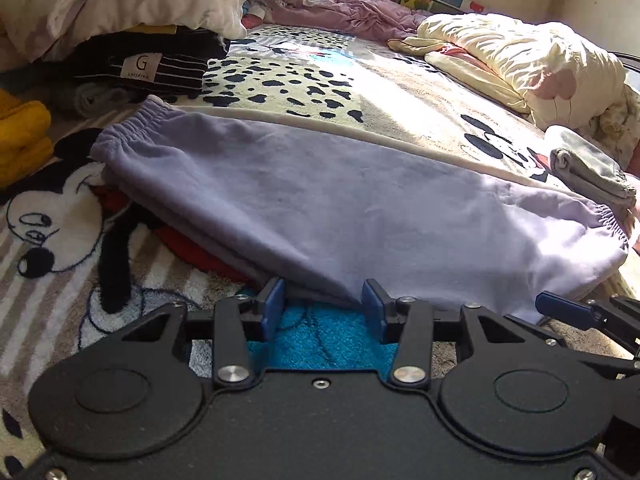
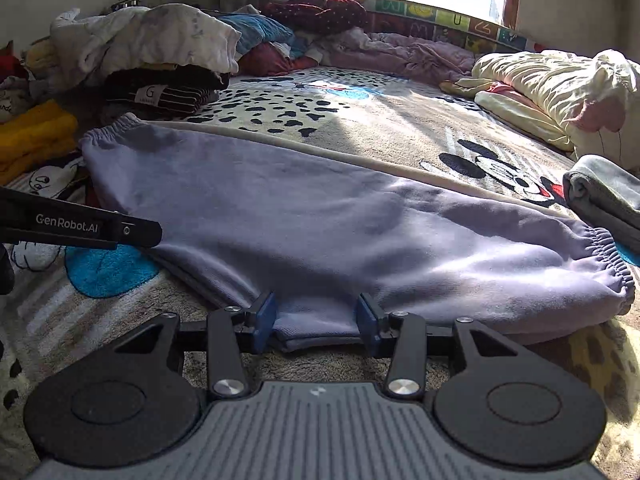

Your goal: Fold clothes

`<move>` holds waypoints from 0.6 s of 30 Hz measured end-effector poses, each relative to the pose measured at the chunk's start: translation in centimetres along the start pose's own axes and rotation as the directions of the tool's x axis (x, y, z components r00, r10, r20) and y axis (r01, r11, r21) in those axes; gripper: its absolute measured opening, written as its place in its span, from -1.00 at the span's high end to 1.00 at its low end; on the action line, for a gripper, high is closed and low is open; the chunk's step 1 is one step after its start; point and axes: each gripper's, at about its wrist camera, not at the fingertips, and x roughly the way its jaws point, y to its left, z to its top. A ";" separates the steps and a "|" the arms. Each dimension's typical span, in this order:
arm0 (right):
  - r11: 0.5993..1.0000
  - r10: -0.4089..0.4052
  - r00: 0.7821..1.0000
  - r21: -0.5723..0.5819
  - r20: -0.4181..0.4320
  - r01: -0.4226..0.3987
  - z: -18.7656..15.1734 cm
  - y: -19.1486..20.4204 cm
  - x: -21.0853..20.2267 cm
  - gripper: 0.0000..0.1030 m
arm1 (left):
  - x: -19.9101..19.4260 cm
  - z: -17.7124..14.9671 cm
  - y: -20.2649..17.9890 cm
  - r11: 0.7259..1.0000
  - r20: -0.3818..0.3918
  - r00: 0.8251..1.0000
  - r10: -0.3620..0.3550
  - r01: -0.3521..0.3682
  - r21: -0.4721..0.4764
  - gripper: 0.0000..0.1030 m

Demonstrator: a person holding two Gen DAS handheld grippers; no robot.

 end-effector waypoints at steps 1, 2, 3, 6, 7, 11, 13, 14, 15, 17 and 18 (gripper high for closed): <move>1.000 0.002 1.000 0.006 -0.002 -0.002 -0.2 0.0 -0.7 0.12 | -0.3 0.3 0.0 1.000 0.015 1.000 -0.010 0.010 -0.018 0.13; 1.000 0.006 1.000 0.030 0.006 -0.006 -0.3 -0.3 -1.4 0.14 | -0.7 0.6 0.1 0.999 0.038 0.999 -0.024 0.026 -0.039 0.12; 0.998 0.002 0.999 0.056 0.034 -0.004 -0.3 -0.8 -2.2 0.15 | -0.9 0.9 0.1 0.998 0.053 0.998 -0.041 0.044 -0.052 0.10; 0.962 -0.066 0.993 0.272 0.101 0.036 -0.3 -4.3 -3.9 0.11 | 0.1 1.0 0.4 0.995 0.039 0.998 -0.054 0.057 -0.083 0.05; 0.925 -0.090 0.990 0.378 0.109 0.043 -0.3 -6.1 -4.2 0.07 | 0.8 0.8 0.6 0.996 0.012 0.999 -0.047 0.048 -0.076 0.04; 0.596 -0.173 0.983 0.801 0.057 0.059 -2.6 -15.3 -3.7 -0.09 | 0.9 0.8 1.3 0.987 0.032 0.995 -0.099 0.102 -0.124 -0.04; 0.405 -0.171 0.984 0.914 0.057 0.017 -4.5 -18.9 -3.1 -0.10 | 0.8 0.7 2.7 0.956 0.061 0.981 -0.183 0.192 -0.220 -0.06; 0.353 -0.184 0.981 0.935 0.061 0.008 -5.0 -20.0 -2.9 -0.12 | 0.7 0.6 3.2 0.939 0.078 0.972 -0.221 0.234 -0.251 -0.06; 0.323 -0.194 0.979 0.947 0.064 0.002 -5.4 -21.0 -2.5 -0.15 | 0.8 0.5 3.7 0.927 0.094 0.964 -0.249 0.265 -0.266 -0.06; 0.287 -0.194 0.977 0.958 0.087 -0.028 -5.9 -22.2 -1.6 -0.20 | 0.9 0.2 4.5 0.902 0.122 0.947 -0.296 0.319 -0.292 -0.07; 0.283 -0.194 0.976 0.958 0.097 -0.039 -6.0 -22.6 -1.2 -0.24 | 1.0 0.1 4.9 0.887 0.132 0.939 -0.317 0.343 -0.309 -0.07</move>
